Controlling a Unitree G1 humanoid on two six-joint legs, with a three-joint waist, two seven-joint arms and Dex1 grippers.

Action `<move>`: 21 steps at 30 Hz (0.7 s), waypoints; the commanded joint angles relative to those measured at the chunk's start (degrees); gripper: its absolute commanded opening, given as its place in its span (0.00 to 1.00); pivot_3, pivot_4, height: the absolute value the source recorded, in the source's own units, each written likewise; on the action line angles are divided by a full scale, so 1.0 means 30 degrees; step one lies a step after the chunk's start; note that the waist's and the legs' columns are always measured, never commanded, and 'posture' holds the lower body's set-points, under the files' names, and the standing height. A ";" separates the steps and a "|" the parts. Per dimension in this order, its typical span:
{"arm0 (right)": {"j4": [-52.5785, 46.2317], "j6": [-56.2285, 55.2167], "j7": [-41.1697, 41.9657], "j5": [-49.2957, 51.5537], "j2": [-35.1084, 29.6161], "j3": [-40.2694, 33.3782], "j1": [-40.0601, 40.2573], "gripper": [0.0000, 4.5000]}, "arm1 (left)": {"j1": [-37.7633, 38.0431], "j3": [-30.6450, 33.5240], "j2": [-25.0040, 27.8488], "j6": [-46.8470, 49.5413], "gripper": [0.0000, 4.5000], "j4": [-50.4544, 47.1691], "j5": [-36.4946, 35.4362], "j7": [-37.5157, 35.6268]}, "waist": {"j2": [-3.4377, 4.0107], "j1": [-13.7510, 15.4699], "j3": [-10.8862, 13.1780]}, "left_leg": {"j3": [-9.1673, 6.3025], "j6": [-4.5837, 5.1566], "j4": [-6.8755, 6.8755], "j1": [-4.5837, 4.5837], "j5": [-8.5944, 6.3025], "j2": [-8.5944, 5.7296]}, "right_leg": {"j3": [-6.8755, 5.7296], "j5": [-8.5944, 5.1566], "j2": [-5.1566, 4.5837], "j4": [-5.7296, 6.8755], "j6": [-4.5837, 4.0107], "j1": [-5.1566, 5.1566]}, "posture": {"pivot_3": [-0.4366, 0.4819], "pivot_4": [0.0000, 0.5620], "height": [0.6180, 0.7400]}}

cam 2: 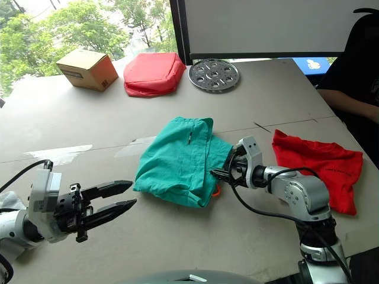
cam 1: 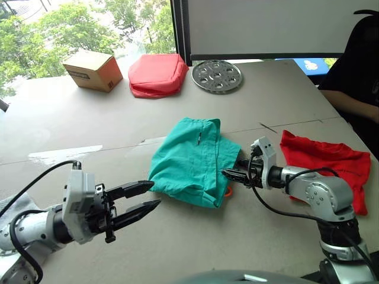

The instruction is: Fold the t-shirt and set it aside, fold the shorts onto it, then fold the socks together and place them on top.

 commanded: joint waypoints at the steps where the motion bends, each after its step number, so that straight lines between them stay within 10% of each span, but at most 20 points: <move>1: 0.0170 0.0788 0.0002 0.0962 0.0514 -0.0463 -0.0397 1.00 | 0.0275 0.0106 -0.0262 -0.0854 0.52 0.0285 0.0692 -0.0960 | 0.0001 -0.0029 0.0000 | 0.0008 0.0000 0.0005 0.0003 0.0000 0.0005 | 0.0004 -0.0003 -0.0001 0.0001 0.0007 -0.0002 | 0.48 0.27 1.00; 21: 0.7604 -0.2831 -0.0644 -0.3253 0.4760 0.5683 -0.6057 1.00 | 0.0545 -0.0003 -0.1442 -0.2005 0.52 0.1464 0.2290 -0.1828 | 0.0001 -0.0787 -0.0025 | 0.0052 -0.0003 -0.0007 0.0059 0.0002 0.0045 | 0.0077 0.0008 0.0058 0.0038 -0.0004 -0.0022 | 0.48 0.27 1.00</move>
